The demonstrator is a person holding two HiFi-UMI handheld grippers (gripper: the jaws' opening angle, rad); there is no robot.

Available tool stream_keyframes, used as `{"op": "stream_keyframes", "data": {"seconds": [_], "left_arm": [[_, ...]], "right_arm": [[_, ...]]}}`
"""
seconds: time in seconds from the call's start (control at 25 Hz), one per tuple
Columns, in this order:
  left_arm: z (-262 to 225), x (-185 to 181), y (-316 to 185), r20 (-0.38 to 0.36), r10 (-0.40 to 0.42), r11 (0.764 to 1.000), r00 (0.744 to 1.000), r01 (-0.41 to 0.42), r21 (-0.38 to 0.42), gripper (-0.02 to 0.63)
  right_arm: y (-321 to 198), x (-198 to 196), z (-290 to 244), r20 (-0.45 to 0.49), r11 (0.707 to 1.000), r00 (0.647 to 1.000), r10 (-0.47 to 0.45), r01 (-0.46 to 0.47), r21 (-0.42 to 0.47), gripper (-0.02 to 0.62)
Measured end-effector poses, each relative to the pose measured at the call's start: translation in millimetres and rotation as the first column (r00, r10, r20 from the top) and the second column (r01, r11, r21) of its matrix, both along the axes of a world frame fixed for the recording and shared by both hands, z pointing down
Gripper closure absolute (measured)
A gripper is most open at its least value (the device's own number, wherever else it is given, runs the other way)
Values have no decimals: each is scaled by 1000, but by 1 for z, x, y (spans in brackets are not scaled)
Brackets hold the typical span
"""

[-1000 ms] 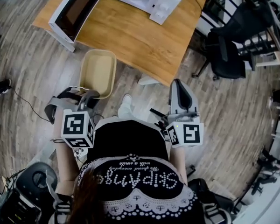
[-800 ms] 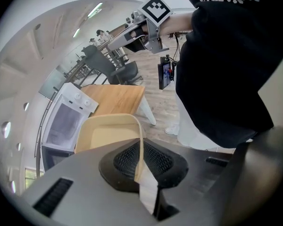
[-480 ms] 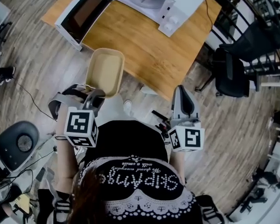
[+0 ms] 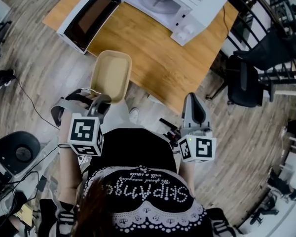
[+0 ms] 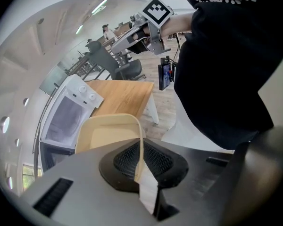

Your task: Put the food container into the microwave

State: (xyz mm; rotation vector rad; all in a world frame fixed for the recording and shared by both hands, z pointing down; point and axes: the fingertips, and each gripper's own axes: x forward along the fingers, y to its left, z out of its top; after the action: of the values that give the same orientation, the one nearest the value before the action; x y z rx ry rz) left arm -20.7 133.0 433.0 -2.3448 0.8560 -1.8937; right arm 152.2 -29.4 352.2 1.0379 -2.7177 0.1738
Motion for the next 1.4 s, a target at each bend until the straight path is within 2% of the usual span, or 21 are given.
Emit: {"op": "stream_keyframes", "data": {"seconds": [0.44,0.84,1.12,1.4], "left_arm": [[-5,-65,-88,-22,137,991,990,-137,9,565],[-10,-117,-153,-48,292,956,955,-292,17,565],[-10,-125,-173,-75,382,924,921,-381,27,565],[-5,-119,-179,-96,413,910,906,-413,16,565]], "right_arm": [[-65,-60,-13,-25,994,994,106,-106,5,555],[-106,-107,-20,-26,971,971,239,-238,14,556],[-103,-119,-11,-52,950,949,311,-312,-16,555],[-105,-115,-5,-63,938,938,342,-344,-32,556]]}}
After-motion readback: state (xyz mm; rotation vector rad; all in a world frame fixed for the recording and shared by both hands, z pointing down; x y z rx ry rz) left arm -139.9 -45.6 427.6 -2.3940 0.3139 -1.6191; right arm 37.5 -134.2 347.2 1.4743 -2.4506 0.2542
